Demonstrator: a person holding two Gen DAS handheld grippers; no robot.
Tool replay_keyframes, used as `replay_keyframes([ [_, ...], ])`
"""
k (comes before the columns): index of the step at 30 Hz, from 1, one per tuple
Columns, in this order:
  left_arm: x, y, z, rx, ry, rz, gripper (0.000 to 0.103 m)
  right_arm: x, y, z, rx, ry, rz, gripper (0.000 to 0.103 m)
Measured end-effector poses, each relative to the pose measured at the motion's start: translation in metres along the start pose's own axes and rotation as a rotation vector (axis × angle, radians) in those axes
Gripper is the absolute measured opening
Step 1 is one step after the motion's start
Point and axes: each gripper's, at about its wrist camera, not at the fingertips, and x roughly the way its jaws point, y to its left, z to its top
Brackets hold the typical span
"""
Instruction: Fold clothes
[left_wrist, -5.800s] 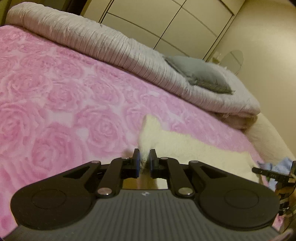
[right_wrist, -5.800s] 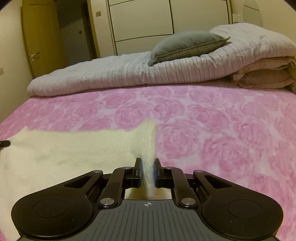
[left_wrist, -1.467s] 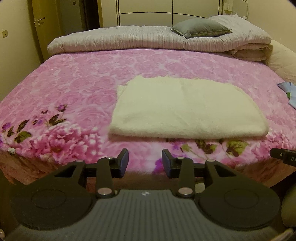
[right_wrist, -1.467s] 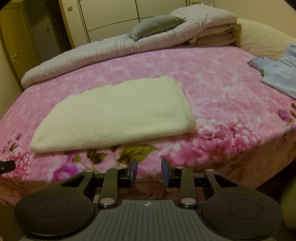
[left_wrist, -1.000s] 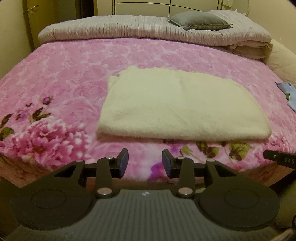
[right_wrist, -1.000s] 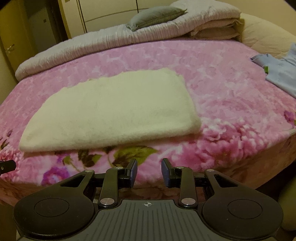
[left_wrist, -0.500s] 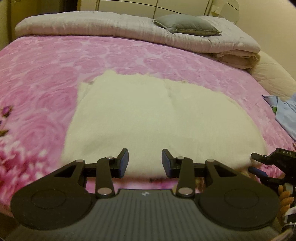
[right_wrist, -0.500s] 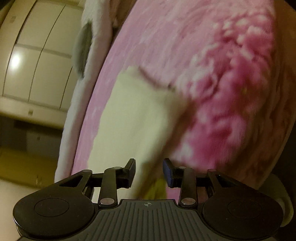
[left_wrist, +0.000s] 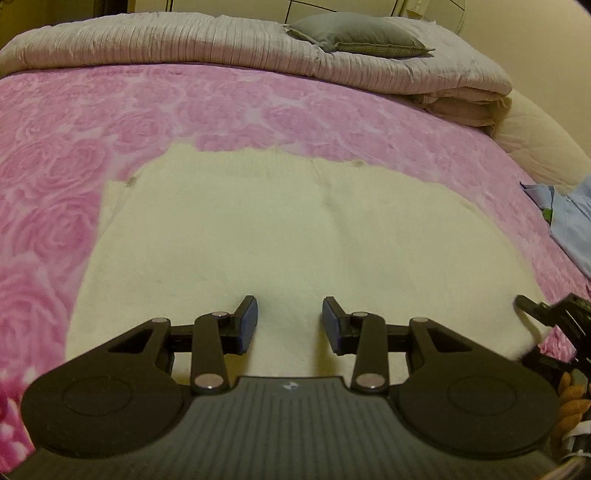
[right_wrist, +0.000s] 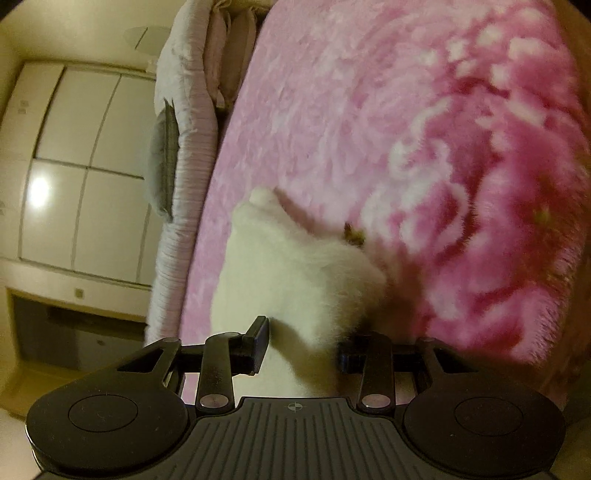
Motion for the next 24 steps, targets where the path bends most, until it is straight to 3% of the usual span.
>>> replay_keyframes([
  [8, -0.009, 0.017, 0.001, -0.056, -0.004, -0.044, 0.033, 0.004, 0.015, -0.004, -0.079, -0.036, -0.043, 0.038],
  [11, -0.015, 0.028, 0.002, -0.085, -0.011, -0.035, 0.032, 0.006, 0.021, -0.007, -0.136, -0.025, -0.116, 0.022],
  [14, -0.020, 0.046, 0.004, -0.155, -0.009, -0.041, 0.030, 0.012, 0.044, -0.012, -0.301, 0.004, -0.209, 0.016],
  [16, -0.023, 0.060, 0.005, -0.214, -0.009, -0.061, 0.028, 0.013, 0.070, -0.021, -0.469, 0.001, -0.279, 0.014],
  [19, -0.031, 0.078, 0.004, -0.297, -0.016, -0.092, 0.028, 0.012, 0.124, -0.078, -1.022, -0.117, -0.320, 0.014],
  [21, -0.036, 0.088, 0.003, -0.338, -0.025, -0.105, 0.028, 0.010, 0.149, -0.136, -1.407, -0.183, -0.260, 0.013],
  [24, -0.041, 0.102, 0.000, -0.402, -0.034, -0.135, 0.028, 0.006, 0.159, -0.204, -1.684, -0.131, -0.091, 0.013],
])
